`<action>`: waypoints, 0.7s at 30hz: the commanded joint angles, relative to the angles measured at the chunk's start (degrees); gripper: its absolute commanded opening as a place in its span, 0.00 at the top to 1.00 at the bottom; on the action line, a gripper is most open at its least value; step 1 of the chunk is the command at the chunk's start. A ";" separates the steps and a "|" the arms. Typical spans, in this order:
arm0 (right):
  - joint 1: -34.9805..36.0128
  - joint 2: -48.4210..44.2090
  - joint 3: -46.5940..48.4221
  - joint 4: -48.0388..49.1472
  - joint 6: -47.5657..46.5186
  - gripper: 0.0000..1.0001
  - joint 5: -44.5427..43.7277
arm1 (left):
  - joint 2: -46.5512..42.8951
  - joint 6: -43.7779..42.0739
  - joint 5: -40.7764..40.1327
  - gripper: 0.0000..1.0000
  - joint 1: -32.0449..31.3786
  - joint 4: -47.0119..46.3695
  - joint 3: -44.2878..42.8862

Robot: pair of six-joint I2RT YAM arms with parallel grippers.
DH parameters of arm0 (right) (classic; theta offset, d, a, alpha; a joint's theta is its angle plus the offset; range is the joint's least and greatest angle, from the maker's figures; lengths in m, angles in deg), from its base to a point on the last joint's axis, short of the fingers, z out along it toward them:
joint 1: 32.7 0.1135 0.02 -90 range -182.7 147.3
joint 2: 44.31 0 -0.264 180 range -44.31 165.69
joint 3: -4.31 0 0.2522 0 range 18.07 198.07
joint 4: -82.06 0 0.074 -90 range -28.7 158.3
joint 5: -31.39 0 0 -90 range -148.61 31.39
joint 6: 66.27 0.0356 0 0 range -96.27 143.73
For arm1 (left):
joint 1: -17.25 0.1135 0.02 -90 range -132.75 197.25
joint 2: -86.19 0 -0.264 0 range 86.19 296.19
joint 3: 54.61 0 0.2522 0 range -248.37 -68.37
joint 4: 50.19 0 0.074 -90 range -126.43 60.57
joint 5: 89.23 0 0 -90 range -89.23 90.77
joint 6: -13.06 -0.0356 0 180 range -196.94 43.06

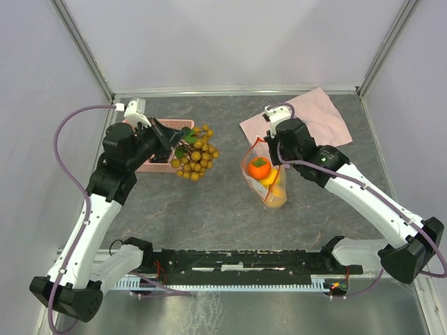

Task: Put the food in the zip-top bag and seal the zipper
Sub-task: Pick up the fake fruit from the bin, then place the fake fruit in the zipper food storage bag.

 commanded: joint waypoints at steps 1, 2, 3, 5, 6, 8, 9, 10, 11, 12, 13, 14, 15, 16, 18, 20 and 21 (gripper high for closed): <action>1.05 1.06 3.39 0.65 1.32 0.98 -1.30 | -1.89 5.99 -1.80 0.97 -4.85 -7.58 0.47; 1.32 1.43 3.59 0.62 1.34 0.98 -1.45 | -2.13 6.75 -2.40 0.97 -6.15 -8.17 0.71; 1.63 1.79 3.72 0.66 1.42 0.98 -1.62 | -2.31 7.57 -3.04 0.97 -7.46 -8.65 0.97; 2.34 2.55 3.94 0.74 1.62 0.99 -2.39 | -2.66 9.63 -4.86 0.97 -10.22 -9.79 1.65; 2.56 2.87 3.93 0.89 1.82 0.98 -2.70 | -2.85 10.65 -6.18 0.97 -11.64 -10.68 2.37; 3.00 3.54 3.90 1.32 2.46 0.99 -3.34 | -3.25 13.01 -9.72 0.97 -15.05 -12.87 4.30; 3.17 3.75 3.89 1.58 2.89 0.98 -3.44 | -3.55 13.99 -11.84 0.97 -16.47 -14.30 5.36; 3.27 3.96 3.87 1.80 3.35 0.98 -3.45 | -3.65 14.82 -13.81 0.97 -17.94 -15.59 6.19; 3.36 4.12 3.95 1.90 3.75 0.99 -3.50 | -3.69 15.42 -15.72 0.97 -19.10 -16.63 6.95; 3.50 4.13 4.00 1.87 4.14 0.98 -3.44 | -3.68 16.27 -17.66 0.97 -20.32 -17.79 7.37; 3.64 4.11 4.08 1.87 4.60 0.98 -3.39 | -3.56 16.68 -19.30 0.97 -21.47 -18.92 7.74; 3.73 4.12 4.23 1.92 5.12 0.98 -3.28 | -3.45 17.12 -20.83 0.97 -22.54 -20.05 8.18; 3.78 4.18 4.21 1.97 5.78 0.98 -3.26 | -3.35 17.43 -22.57 0.97 -23.84 -21.47 8.71; 3.87 4.06 4.10 2.08 6.88 0.98 -3.21 | -3.27 17.61 -24.63 0.97 -25.87 -23.45 9.43; 3.85 3.94 3.94 2.42 8.55 0.98 -2.97 | -3.06 17.87 -29.43 0.97 -28.72 -26.06 10.63; 3.85 3.95 3.91 2.41 10.10 0.98 -3.01 | -2.56 18.15 -33.62 0.97 -30.83 -28.42 11.46; 3.96 3.91 3.90 2.42 10.75 0.98 -3.06 | -2.18 18.39 -36.13 0.97 -31.84 -29.41 11.79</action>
